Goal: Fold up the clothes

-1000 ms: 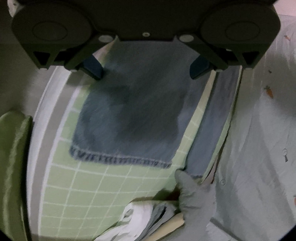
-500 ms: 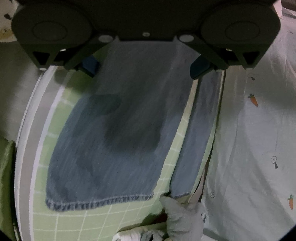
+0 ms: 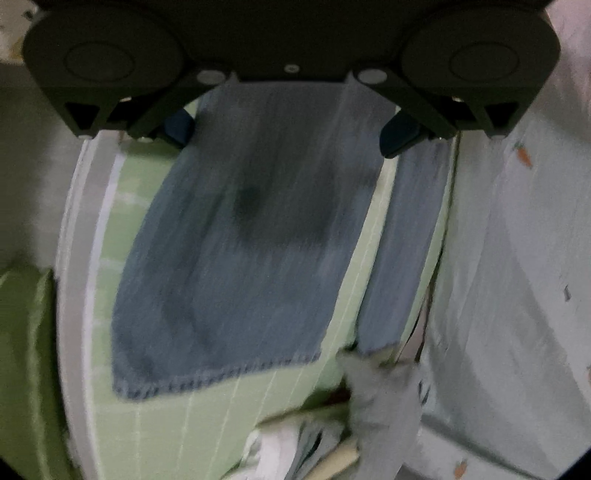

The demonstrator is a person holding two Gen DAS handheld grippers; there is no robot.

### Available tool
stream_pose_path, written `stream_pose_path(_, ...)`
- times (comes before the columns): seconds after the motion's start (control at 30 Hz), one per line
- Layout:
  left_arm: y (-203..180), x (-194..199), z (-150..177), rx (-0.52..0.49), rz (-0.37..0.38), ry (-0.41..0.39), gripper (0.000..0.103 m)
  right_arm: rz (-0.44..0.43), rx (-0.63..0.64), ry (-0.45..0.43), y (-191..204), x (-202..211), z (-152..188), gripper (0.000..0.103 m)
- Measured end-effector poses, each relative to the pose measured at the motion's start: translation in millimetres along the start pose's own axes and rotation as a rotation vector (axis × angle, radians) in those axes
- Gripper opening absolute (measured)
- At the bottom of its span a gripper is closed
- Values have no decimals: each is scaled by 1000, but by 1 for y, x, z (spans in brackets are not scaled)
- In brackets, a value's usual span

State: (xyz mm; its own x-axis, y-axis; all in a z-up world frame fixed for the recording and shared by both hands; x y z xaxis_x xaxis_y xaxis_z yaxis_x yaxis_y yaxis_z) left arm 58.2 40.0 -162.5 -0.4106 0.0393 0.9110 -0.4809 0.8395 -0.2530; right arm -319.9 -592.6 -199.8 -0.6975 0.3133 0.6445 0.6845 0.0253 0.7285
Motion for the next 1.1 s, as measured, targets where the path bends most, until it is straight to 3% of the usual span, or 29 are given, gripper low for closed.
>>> stream_pose_path(0.1,1,-5,-8,20,-5,-13,80,59,25,-62,-6,2,-15,97)
stream_pose_path(0.33,2,-10,-18,92,27,-51,70,144,-8,-169,-19,2,-50,64)
stream_pose_path(0.37,3,-10,-19,113,30,-57,67,144,-26,-181,-20,1,-53,54)
stream_pose_path(0.4,5,-9,-19,134,29,-61,59,144,-39,-183,-23,0,-54,47)
stream_pose_path(0.43,6,-10,-20,152,31,-62,51,144,-51,-186,-25,0,-56,32)
stream_pose_path(0.47,7,-10,-20,167,38,-60,32,141,-48,-187,-25,-1,-57,20)
stream_pose_path(0.5,8,-11,-20,177,43,-61,15,137,-44,-188,-24,-1,-57,15)
stream_pose_path(0.53,10,-11,-20,179,48,-65,14,133,-39,-190,-24,-2,-58,7)
stream_pose_path(0.7,13,-1,-20,175,50,-103,6,82,6,-209,-4,6,-66,5)
stream_pose_path(0.97,21,33,-16,128,-4,-186,6,-7,101,-291,46,32,-96,5)
stream_pose_path(1.1,44,45,1,144,-52,-182,6,22,171,-283,47,44,-98,5)
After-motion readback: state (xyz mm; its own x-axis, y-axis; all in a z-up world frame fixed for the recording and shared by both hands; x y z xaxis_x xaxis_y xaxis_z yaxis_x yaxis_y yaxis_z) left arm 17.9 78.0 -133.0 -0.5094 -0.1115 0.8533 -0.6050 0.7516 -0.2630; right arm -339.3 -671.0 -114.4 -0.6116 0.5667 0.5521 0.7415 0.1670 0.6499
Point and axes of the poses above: each gripper's, at about its wrist camera, not at the fingertips, and x roughly against the way its jaws point, y to its left, z to its underside, the point moved 10 cm from there along -x, roughly the way its jaws point, and after that the axes turned 4 degrees about -z, right-handed, at the moved point
